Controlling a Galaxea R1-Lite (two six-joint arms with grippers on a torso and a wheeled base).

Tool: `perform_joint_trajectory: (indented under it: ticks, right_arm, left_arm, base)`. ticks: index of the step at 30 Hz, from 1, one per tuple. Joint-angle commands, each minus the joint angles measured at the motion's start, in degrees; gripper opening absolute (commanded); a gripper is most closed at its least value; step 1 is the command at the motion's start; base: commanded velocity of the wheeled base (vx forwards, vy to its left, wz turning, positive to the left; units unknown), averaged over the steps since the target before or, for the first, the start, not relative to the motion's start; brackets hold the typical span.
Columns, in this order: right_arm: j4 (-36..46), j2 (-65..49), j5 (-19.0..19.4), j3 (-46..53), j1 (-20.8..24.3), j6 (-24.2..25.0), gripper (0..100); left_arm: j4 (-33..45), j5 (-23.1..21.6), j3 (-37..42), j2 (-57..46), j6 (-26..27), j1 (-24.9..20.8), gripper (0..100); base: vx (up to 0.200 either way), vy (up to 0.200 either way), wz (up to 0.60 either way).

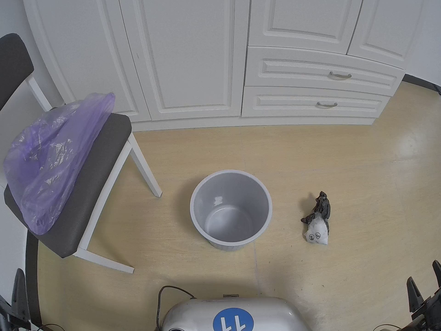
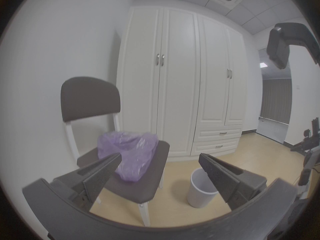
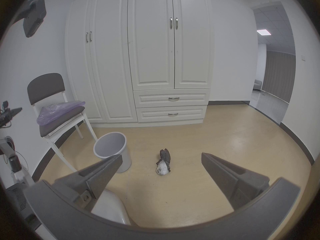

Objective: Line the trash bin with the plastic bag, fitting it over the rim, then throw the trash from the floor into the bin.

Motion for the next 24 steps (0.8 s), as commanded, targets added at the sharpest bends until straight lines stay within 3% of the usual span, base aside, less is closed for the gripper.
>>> perform_joint_trajectory:
  ticks: [1,16,24]
  right_arm:
    - [0.0,-0.9,0.0,1.0,0.0,0.0,100]
    - [0.0,-0.9,-0.1,1.0,0.0,0.0,100]
    - [0.0,-0.9,-0.2,1.0,0.0,0.4,100]
  left_arm:
    - [2.5,-3.1,-2.1,-0.8,4.6,-0.2,100]
    - [3.2,-4.4,-6.3,3.6,5.3,-2.7,100]
    - [3.6,-4.2,-8.0,4.9,4.8,-10.2,100]
  base:
    - [0.000,0.000,0.00]
    - [0.000,0.000,0.00]
    - [0.000,0.000,0.00]
